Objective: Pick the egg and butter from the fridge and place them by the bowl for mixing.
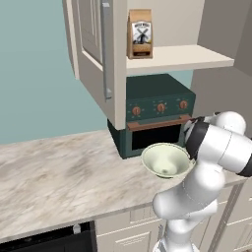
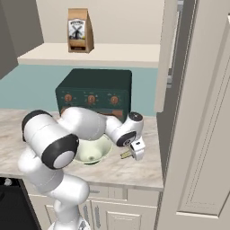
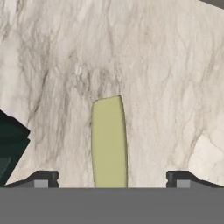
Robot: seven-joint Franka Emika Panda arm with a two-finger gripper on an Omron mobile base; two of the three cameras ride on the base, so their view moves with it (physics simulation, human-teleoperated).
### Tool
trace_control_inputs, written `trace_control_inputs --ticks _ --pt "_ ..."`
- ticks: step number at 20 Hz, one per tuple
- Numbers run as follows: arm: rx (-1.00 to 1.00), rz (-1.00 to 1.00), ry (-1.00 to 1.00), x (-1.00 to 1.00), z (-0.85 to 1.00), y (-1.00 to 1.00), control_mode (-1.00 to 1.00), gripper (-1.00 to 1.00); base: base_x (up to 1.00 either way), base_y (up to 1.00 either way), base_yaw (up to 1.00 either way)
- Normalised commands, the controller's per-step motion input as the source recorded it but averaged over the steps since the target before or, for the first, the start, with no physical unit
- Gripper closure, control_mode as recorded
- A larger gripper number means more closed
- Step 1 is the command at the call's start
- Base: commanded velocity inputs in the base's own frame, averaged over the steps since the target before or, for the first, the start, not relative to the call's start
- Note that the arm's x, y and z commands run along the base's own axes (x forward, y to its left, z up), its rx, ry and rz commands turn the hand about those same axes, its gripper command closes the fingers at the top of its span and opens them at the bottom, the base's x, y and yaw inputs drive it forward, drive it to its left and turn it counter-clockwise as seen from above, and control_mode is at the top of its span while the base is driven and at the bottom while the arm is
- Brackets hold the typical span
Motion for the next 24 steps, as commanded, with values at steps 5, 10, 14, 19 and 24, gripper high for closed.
trace_control_inputs --ticks 5,10,14,19,24 --pt "0.0 0.02 0.0 -0.43 0.41 0.01 -1.0 -1.0 0.0 0.0 0.0" --pt "0.0 0.21 0.0 -0.48 0.49 0.13 -1.0 -1.0 0.0 0.0 0.0" --pt "-0.04 0.26 0.0 -0.54 0.46 0.27 -1.0 -1.0 0.0 0.0 0.0" --pt "-0.14 0.29 0.0 -0.52 0.45 0.33 -1.0 -1.0 0.0 0.0 0.0" --pt "-0.14 0.23 0.0 -0.54 0.39 0.37 -1.0 -1.0 0.0 0.0 0.0"
